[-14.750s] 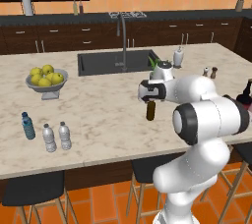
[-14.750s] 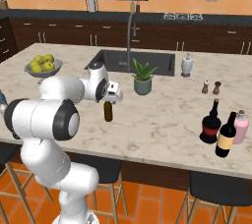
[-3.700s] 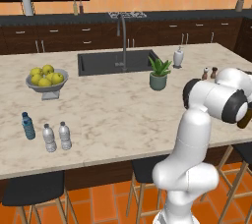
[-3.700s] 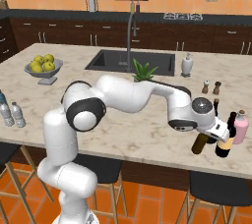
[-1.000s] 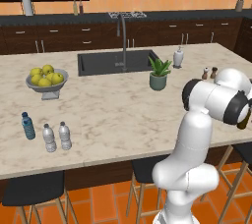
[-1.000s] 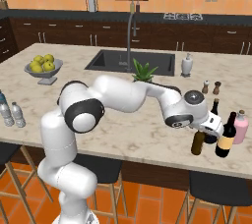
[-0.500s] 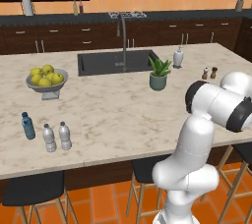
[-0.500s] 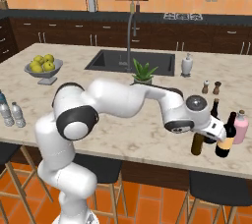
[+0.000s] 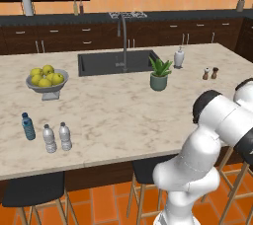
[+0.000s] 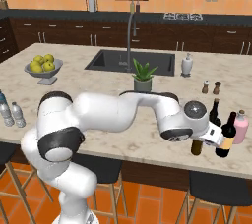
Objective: Move the plastic bottles in the middle to the plastics group, and the glass bottles in the middle to the glass group.
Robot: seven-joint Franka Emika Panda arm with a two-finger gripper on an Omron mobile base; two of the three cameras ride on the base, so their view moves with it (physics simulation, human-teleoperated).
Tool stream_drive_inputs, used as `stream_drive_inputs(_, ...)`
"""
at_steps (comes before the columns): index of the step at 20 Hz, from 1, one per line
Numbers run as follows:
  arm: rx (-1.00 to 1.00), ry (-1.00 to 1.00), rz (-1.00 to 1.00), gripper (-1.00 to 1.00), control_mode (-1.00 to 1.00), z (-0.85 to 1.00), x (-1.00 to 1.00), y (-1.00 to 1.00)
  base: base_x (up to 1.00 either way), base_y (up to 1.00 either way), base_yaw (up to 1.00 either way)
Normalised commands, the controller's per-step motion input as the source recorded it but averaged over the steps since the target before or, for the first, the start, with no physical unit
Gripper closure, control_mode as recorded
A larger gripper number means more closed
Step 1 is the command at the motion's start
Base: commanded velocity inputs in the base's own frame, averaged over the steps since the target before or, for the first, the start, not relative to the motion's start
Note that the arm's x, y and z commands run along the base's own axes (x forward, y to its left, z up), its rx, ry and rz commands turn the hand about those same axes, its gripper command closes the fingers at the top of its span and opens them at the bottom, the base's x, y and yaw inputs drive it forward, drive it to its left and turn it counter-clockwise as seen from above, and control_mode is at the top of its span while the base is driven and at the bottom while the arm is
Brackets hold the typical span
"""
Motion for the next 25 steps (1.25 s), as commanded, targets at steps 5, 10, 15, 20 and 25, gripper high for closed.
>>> stream_drive_inputs(5, -0.01, -0.01, 0.0, -1.0, -1.0, 0.46, -0.62, 0.81, 0.0, 0.0, 0.0)
stream_drive_inputs(10, 0.0, 0.05, 0.0, -1.0, -1.0, 0.83, -0.54, 0.95, 0.0, 0.0, 0.0)
stream_drive_inputs(15, -0.06, 0.26, 0.11, -1.0, -1.0, 0.72, -0.58, 1.0, 0.0, 0.0, 0.0)
stream_drive_inputs(20, 0.0, 0.04, 0.15, -1.0, -1.0, 0.07, -0.33, 0.58, 0.0, 0.0, 0.0)
stream_drive_inputs(25, 0.0, 0.0, 0.19, -1.0, -1.0, 0.0, -0.66, 0.56, 0.0, 0.0, 0.0)
